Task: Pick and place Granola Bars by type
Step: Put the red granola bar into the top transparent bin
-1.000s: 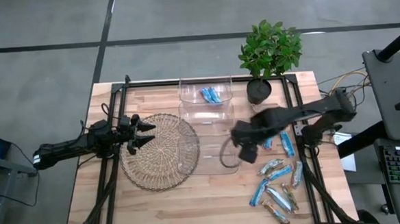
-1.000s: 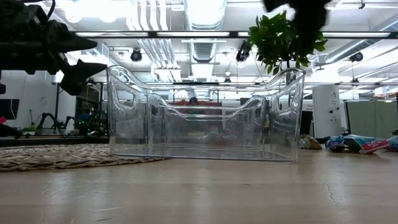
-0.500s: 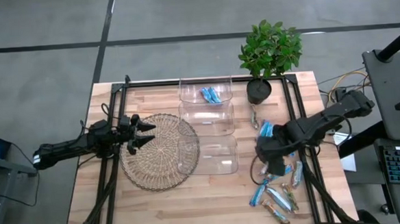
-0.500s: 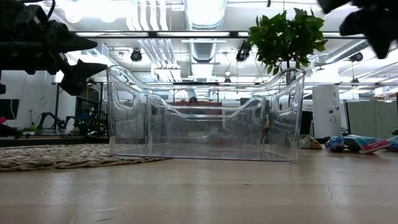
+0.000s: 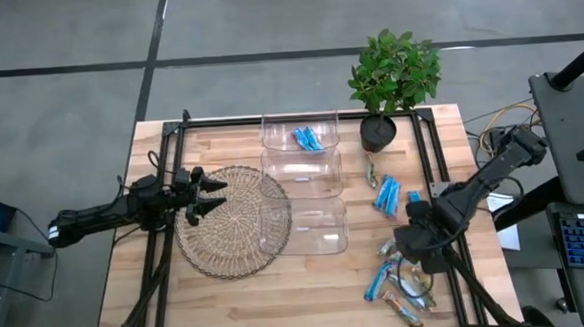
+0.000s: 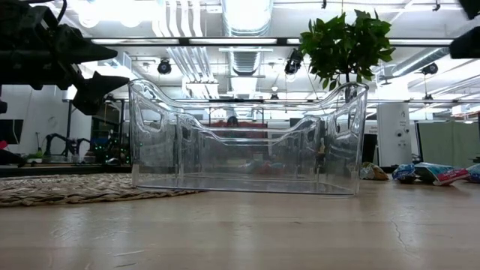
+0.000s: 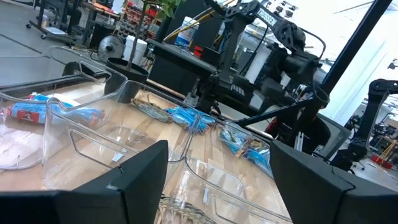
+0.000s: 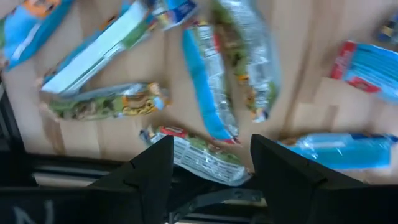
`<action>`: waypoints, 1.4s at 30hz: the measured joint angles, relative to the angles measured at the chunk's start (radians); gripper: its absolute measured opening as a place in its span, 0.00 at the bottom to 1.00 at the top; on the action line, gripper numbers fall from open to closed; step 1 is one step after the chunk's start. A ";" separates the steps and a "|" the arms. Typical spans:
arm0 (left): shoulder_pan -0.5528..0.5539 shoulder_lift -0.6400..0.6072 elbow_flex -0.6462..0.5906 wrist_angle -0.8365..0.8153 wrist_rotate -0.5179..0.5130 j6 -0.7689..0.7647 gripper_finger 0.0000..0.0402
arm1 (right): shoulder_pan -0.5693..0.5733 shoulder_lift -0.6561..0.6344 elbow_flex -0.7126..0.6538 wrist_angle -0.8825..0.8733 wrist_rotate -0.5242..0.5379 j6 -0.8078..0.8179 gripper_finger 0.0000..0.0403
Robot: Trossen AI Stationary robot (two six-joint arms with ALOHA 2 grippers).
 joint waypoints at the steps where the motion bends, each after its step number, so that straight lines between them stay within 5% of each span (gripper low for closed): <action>1: 0.000 0.000 0.000 0.000 0.000 0.000 0.65 | 0.017 0.000 -0.007 0.017 0.000 -0.008 0.51; 17: 0.000 0.000 0.000 0.000 0.000 0.000 0.65 | 0.249 0.003 -0.170 0.202 -0.004 -0.050 0.51; 22: 0.000 0.000 0.000 0.000 0.000 0.000 0.65 | 0.286 0.003 -0.223 0.264 -0.079 -0.054 0.51; 42: 0.000 0.000 0.000 0.000 -0.003 0.000 0.65 | 0.303 0.042 -0.321 0.394 -0.092 -0.062 0.51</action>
